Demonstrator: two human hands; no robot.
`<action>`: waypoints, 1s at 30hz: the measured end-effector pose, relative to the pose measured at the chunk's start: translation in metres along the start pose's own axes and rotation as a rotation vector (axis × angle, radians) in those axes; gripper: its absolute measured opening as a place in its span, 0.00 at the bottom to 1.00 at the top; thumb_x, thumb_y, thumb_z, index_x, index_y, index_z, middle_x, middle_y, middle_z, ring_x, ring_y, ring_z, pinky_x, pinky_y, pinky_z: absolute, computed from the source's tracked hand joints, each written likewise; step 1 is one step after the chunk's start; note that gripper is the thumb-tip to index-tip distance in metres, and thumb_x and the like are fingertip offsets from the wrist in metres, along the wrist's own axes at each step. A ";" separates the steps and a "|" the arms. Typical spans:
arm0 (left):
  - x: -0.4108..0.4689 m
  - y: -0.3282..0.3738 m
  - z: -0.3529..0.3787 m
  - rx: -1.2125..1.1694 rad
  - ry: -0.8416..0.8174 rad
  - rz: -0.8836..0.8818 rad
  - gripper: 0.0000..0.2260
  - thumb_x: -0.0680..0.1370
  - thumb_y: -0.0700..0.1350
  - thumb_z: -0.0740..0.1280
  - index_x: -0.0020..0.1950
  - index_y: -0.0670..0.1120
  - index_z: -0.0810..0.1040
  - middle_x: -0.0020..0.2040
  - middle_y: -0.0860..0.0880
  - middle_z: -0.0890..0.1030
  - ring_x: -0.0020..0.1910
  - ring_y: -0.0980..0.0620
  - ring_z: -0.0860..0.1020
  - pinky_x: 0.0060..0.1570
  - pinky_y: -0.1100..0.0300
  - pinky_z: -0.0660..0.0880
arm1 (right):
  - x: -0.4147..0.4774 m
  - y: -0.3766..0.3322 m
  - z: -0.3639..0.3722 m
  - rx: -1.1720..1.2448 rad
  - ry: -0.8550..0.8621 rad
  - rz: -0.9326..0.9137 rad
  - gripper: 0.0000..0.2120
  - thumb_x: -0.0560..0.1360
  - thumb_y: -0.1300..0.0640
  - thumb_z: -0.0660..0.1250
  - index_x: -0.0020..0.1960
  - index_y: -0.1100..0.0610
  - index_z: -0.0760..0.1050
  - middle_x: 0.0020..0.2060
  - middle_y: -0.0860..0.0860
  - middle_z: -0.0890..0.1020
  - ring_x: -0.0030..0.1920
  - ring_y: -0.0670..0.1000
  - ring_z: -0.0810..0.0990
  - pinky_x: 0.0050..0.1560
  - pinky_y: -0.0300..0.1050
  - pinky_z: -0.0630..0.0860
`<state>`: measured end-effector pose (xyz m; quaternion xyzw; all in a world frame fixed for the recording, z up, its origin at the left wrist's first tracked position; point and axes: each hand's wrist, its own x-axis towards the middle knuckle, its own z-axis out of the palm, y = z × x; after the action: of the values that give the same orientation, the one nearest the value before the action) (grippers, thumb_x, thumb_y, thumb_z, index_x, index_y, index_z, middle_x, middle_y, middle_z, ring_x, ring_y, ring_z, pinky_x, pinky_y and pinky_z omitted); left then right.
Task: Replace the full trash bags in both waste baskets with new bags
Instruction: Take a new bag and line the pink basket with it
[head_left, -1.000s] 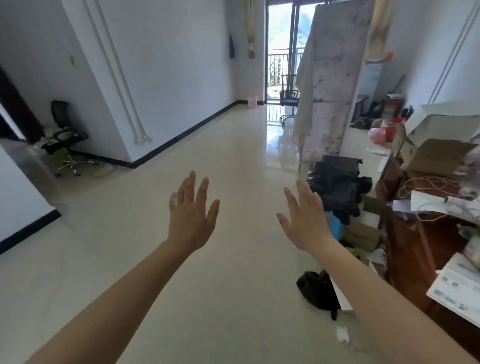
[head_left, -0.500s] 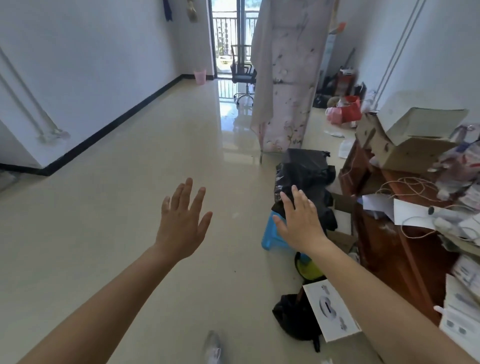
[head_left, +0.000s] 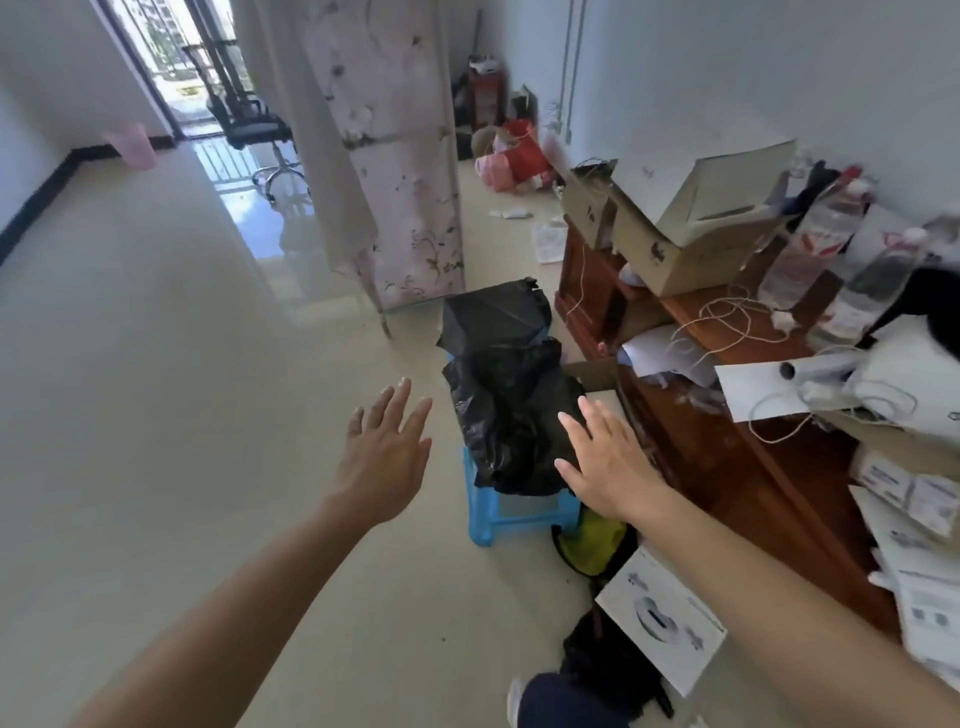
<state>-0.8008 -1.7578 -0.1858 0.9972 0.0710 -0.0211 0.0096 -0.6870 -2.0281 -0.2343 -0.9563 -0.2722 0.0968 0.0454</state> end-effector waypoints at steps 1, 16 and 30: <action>0.028 0.001 0.007 -0.011 -0.014 0.031 0.24 0.84 0.53 0.50 0.80 0.50 0.52 0.81 0.45 0.48 0.80 0.43 0.48 0.75 0.43 0.53 | 0.019 0.009 0.006 0.012 -0.009 0.034 0.32 0.82 0.41 0.53 0.81 0.53 0.47 0.81 0.57 0.46 0.80 0.58 0.44 0.79 0.56 0.48; 0.351 0.018 0.207 0.029 -0.337 0.187 0.26 0.82 0.51 0.56 0.79 0.48 0.55 0.81 0.43 0.49 0.79 0.41 0.47 0.75 0.40 0.50 | 0.261 0.082 0.182 0.384 -0.294 0.488 0.31 0.82 0.45 0.57 0.80 0.57 0.54 0.79 0.60 0.56 0.78 0.60 0.56 0.75 0.57 0.61; 0.462 -0.021 0.366 0.165 -0.328 0.142 0.21 0.79 0.47 0.60 0.71 0.43 0.64 0.56 0.39 0.80 0.55 0.36 0.76 0.60 0.42 0.64 | 0.307 0.027 0.337 0.263 0.051 0.672 0.10 0.75 0.55 0.69 0.56 0.53 0.83 0.41 0.54 0.82 0.44 0.59 0.81 0.61 0.55 0.72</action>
<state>-0.3619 -1.6794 -0.5719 0.9803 -0.0040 -0.1885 -0.0593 -0.4880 -1.8768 -0.6164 -0.9805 0.0734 0.1164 0.1405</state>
